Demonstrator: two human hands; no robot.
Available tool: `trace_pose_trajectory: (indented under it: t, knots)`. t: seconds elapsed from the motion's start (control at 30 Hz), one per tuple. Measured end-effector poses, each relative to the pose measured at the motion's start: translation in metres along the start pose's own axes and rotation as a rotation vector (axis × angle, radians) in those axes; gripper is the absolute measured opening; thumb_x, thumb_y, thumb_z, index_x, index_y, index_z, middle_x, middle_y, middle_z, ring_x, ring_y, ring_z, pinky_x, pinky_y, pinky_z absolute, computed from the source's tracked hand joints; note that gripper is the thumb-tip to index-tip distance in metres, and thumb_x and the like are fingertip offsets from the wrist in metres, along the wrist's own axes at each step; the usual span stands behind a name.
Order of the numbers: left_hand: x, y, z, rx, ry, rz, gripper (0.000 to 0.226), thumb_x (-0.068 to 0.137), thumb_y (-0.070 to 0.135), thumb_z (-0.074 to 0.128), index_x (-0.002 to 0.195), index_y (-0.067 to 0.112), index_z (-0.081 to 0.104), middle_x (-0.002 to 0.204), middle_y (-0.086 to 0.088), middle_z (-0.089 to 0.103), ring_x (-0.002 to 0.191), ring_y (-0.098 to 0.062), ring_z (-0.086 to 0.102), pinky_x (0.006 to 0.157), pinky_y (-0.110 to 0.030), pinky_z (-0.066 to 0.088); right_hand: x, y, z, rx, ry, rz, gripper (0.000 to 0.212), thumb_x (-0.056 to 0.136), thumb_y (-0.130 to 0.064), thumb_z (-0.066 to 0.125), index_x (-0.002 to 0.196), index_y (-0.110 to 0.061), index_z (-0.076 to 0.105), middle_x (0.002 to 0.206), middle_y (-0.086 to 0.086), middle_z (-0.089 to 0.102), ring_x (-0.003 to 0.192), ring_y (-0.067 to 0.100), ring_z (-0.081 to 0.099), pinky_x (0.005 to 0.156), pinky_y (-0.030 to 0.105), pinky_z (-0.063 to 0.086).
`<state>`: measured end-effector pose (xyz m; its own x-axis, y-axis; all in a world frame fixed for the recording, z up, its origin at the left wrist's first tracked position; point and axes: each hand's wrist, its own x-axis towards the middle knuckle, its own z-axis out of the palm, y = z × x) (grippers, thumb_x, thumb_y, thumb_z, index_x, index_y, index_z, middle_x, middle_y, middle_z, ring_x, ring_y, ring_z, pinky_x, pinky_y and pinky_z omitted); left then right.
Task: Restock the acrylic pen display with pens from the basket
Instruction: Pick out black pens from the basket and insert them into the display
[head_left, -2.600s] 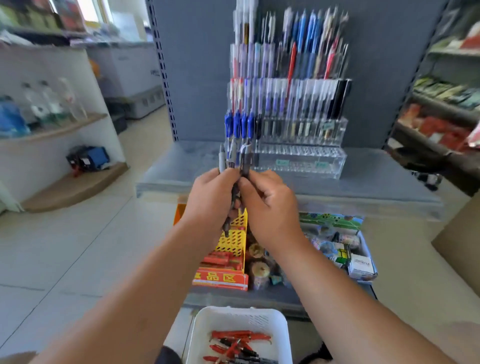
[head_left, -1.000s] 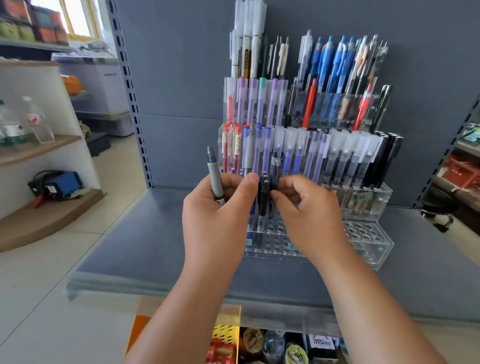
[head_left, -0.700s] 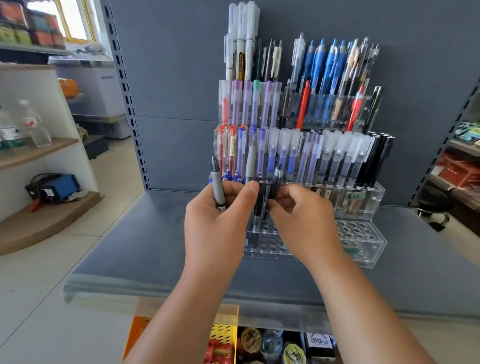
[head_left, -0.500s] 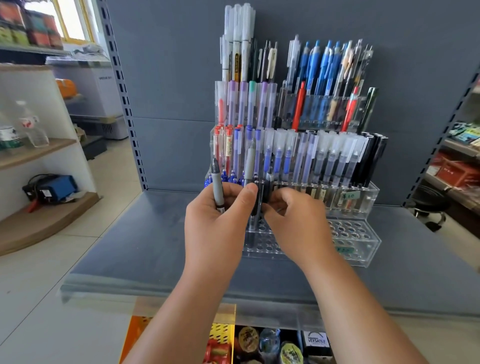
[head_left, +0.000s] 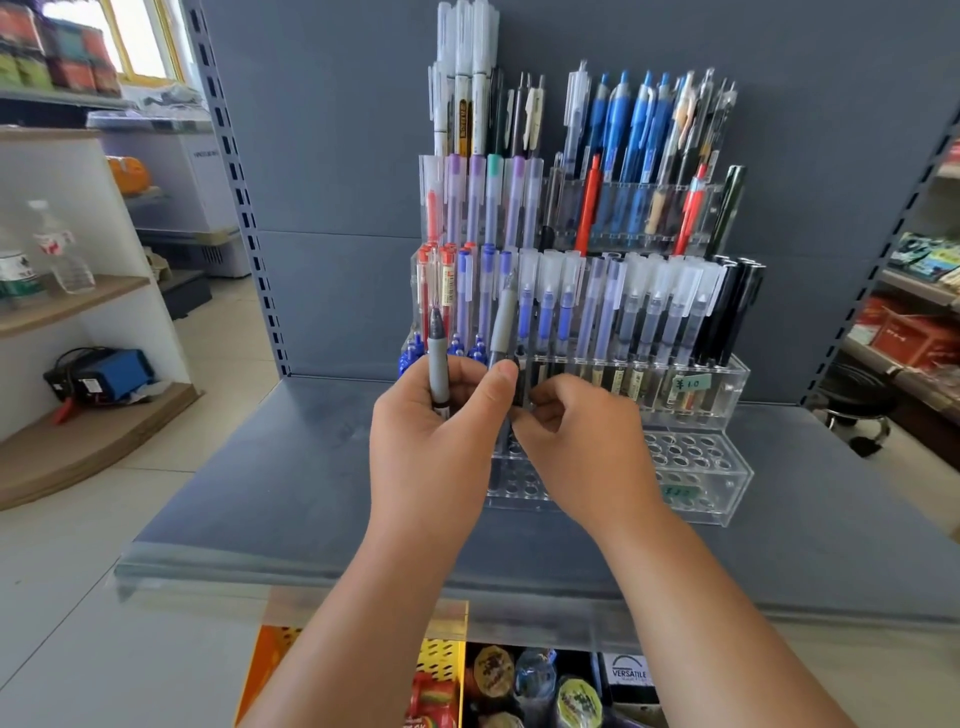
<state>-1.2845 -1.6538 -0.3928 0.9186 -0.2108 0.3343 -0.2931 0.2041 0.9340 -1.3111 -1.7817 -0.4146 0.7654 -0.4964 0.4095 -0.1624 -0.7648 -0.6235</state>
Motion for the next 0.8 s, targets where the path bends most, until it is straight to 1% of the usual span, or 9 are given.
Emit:
trace_pose_trajectory:
  t: [0.07,0.13,0.2,0.27,0.33,0.43,0.6,0.67,0.8]
  knots:
    - [0.0,0.002,0.0,-0.008,-0.007,-0.005,0.021,0.087,0.028,0.073,0.07,0.018,0.065,0.053,0.006,0.052,0.046,-0.009,0.04,0.046,-0.022,0.038,0.0,-0.001,-0.003,0.029,0.029,-0.006,0.023,0.09,-0.037,0.067,0.104,-0.019,0.065,0.082,-0.011,0.065,0.073,0.006,0.062,0.069,0.032,0.056]
    - [0.0,0.006,0.001,-0.011,-0.014,0.004,0.017,0.088,0.025,0.072,0.077,0.014,0.065,0.059,-0.002,0.058,0.048,-0.008,0.045,0.047,-0.021,0.042,-0.002,-0.002,-0.007,0.074,0.111,-0.047,0.025,0.091,-0.033,0.066,0.112,-0.019,0.065,0.083,-0.013,0.064,0.073,0.003,0.061,0.068,0.028,0.054]
    - [0.0,0.009,0.001,-0.025,-0.024,0.019,0.012,0.09,0.019,0.07,0.083,0.013,0.064,0.067,-0.011,0.066,0.054,-0.01,0.054,0.049,-0.021,0.046,-0.003,-0.006,-0.012,0.164,0.204,-0.126,0.023,0.09,-0.025,0.068,0.112,-0.02,0.065,0.08,-0.016,0.062,0.073,0.002,0.06,0.064,0.021,0.05]
    - [0.001,0.012,0.002,-0.032,-0.031,0.028,0.013,0.092,0.016,0.067,0.079,0.016,0.062,0.073,-0.017,0.066,0.058,-0.016,0.058,0.052,-0.025,0.049,-0.006,-0.009,-0.016,0.265,0.232,-0.233,0.026,0.087,-0.016,0.07,0.111,-0.024,0.064,0.082,-0.015,0.061,0.076,0.007,0.06,0.063,0.02,0.046]
    - [0.0,0.013,0.003,-0.04,-0.032,0.029,0.018,0.093,0.016,0.065,0.076,0.017,0.062,0.069,-0.014,0.063,0.06,-0.02,0.056,0.054,-0.034,0.049,-0.007,-0.011,-0.02,0.341,0.224,-0.348,0.034,0.084,-0.008,0.071,0.111,-0.027,0.064,0.087,-0.014,0.059,0.077,0.013,0.06,0.062,0.017,0.044]
    - [-0.002,0.018,0.005,-0.088,-0.041,0.022,0.021,0.096,0.017,0.061,0.075,0.016,0.063,0.066,-0.005,0.057,0.06,-0.019,0.052,0.056,-0.034,0.047,-0.007,-0.014,-0.024,0.39,0.189,-0.46,0.035,0.082,0.0,0.072,0.108,-0.023,0.07,0.093,-0.012,0.061,0.078,0.015,0.062,0.065,0.014,0.043]
    - [-0.001,0.026,0.004,-0.117,-0.099,0.026,0.028,0.1,0.017,0.055,0.073,0.014,0.061,0.061,-0.006,0.051,0.055,-0.02,0.044,0.051,-0.031,0.04,-0.008,-0.018,-0.034,0.443,0.15,-0.547,0.028,0.085,0.0,0.073,0.109,-0.013,0.075,0.097,-0.004,0.064,0.08,0.012,0.065,0.059,0.013,0.045]
    - [0.0,0.028,0.004,-0.161,-0.118,0.007,0.031,0.101,0.016,0.053,0.07,0.016,0.06,0.059,-0.005,0.048,0.054,-0.02,0.041,0.049,-0.032,0.036,-0.009,-0.02,-0.038,0.418,0.161,-0.594,0.029,0.085,0.0,0.074,0.11,-0.013,0.075,0.099,0.001,0.065,0.083,0.01,0.065,0.062,0.012,0.045]
    - [0.0,0.03,0.005,-0.247,-0.097,-0.079,0.029,0.1,0.014,0.052,0.072,0.016,0.058,0.06,-0.001,0.047,0.052,-0.015,0.04,0.045,-0.023,0.036,-0.01,-0.022,-0.042,0.422,0.128,-0.616,0.028,0.085,-0.008,0.074,0.112,-0.016,0.074,0.103,0.0,0.064,0.089,0.008,0.065,0.066,0.011,0.046]
